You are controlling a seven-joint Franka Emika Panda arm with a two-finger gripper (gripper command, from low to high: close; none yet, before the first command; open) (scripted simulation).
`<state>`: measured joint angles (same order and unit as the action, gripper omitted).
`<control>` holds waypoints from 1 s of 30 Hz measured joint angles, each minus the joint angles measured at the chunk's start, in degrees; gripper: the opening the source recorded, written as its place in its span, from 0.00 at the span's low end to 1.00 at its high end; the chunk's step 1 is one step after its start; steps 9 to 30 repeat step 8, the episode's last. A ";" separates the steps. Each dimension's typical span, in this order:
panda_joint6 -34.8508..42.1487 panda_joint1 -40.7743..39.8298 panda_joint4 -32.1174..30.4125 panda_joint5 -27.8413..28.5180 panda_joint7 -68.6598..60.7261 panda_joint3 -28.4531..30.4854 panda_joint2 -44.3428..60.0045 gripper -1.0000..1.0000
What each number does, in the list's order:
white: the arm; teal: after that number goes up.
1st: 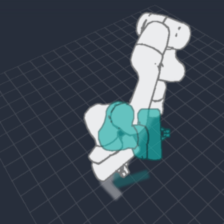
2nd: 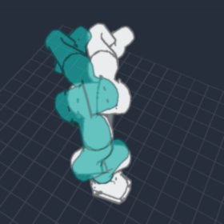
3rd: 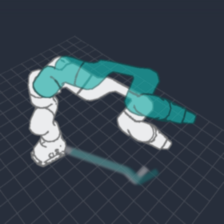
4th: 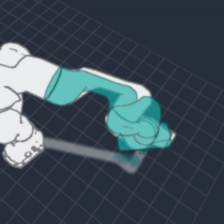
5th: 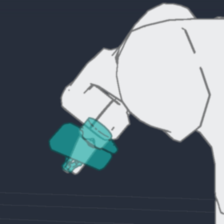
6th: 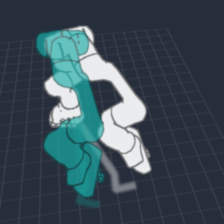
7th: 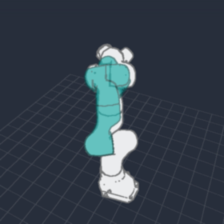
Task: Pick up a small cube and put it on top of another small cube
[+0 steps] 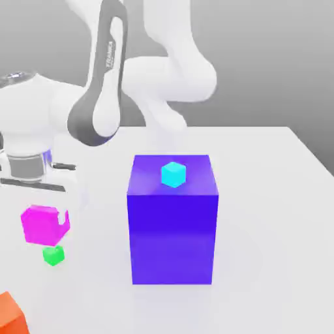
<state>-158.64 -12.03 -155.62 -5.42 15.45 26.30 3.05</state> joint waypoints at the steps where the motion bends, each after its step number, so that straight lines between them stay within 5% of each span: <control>1: -0.82 -0.09 0.01 -1.26 -0.90 -0.31 0.98 0.00; 5: -4.31 -1.69 -0.07 -6.45 -4.60 -2.83 5.11 0.00; 6: -5.04 -2.12 -0.11 -7.50 -5.34 -3.46 5.96 1.00; 30: -5.04 -2.12 -0.11 -7.50 -5.34 -3.46 5.96 1.00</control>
